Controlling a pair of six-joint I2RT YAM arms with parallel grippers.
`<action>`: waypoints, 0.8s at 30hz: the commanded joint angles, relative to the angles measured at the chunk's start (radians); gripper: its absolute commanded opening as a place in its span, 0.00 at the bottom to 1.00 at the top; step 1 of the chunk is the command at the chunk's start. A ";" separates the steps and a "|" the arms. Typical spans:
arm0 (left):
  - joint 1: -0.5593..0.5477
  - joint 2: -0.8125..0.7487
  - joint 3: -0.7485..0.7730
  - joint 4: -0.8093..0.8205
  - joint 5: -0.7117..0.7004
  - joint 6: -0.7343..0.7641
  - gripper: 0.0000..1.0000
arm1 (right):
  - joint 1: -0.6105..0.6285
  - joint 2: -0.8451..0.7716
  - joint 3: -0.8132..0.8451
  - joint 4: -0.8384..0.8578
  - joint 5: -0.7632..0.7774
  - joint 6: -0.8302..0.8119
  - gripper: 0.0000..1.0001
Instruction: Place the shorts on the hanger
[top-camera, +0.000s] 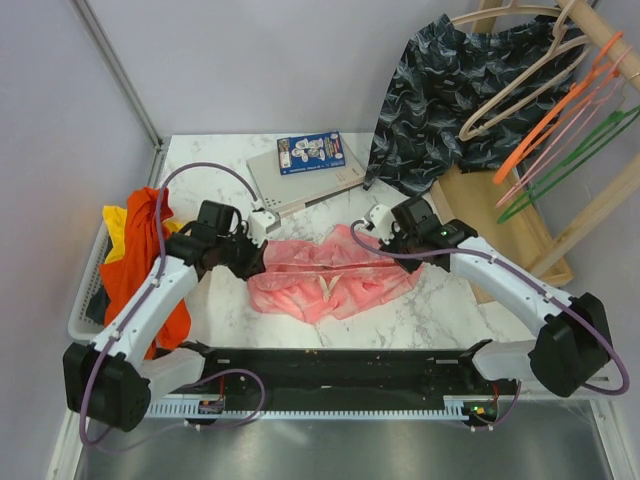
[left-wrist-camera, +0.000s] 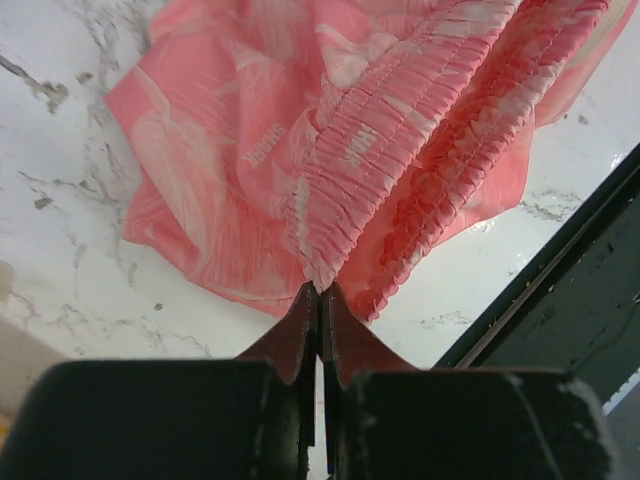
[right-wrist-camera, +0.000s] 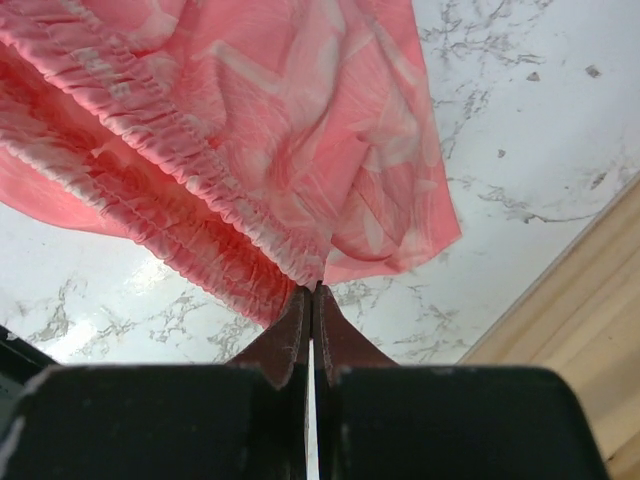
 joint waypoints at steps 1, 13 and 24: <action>0.005 0.114 0.010 -0.017 -0.048 0.051 0.02 | -0.004 0.081 -0.002 0.044 0.011 0.011 0.00; -0.024 0.036 -0.120 -0.017 0.021 0.223 0.55 | 0.012 0.001 -0.065 -0.008 -0.101 -0.038 0.86; -0.026 0.136 0.580 -0.062 0.253 -0.007 0.88 | 0.012 -0.055 0.649 -0.372 -0.285 -0.074 0.98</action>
